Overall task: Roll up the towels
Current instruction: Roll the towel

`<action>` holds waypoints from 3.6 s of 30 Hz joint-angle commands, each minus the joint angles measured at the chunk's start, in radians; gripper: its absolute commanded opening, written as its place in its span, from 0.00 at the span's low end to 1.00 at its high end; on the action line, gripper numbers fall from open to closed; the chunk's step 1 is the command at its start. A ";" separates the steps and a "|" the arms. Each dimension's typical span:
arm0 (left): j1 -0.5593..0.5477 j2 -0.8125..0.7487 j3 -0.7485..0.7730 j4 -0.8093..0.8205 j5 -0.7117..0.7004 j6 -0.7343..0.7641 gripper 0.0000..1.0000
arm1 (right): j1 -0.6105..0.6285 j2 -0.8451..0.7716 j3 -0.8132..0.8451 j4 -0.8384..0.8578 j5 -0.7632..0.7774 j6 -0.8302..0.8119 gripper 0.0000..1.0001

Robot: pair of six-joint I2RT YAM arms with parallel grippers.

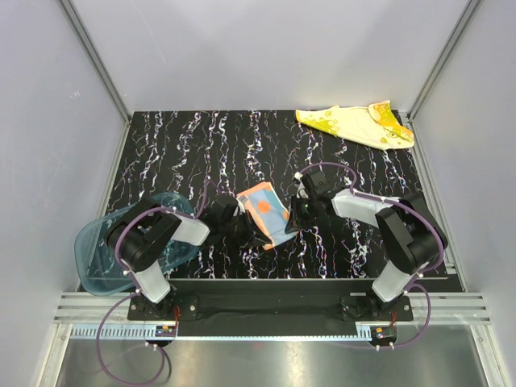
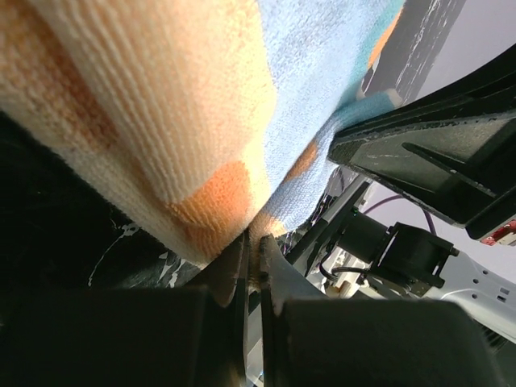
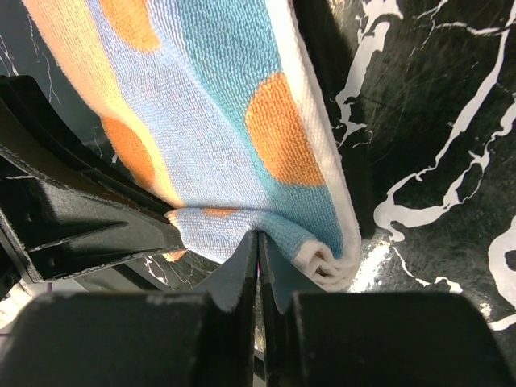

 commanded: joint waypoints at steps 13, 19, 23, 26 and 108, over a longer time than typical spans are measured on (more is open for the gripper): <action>0.017 0.037 -0.010 -0.038 -0.023 0.038 0.00 | -0.015 -0.131 -0.023 0.009 -0.015 -0.021 0.08; 0.021 0.033 -0.009 -0.044 -0.023 0.036 0.00 | -0.015 -0.084 -0.039 0.012 0.017 -0.007 0.08; 0.021 0.027 -0.006 -0.047 -0.025 0.035 0.00 | -0.021 -0.052 -0.053 0.021 0.026 0.013 0.08; 0.022 0.025 -0.006 -0.049 -0.023 0.035 0.00 | -0.025 -0.022 -0.050 0.027 0.031 0.019 0.07; -0.297 -0.133 0.281 -0.705 -0.760 0.774 0.39 | -0.031 0.183 0.084 -0.069 0.064 -0.025 0.04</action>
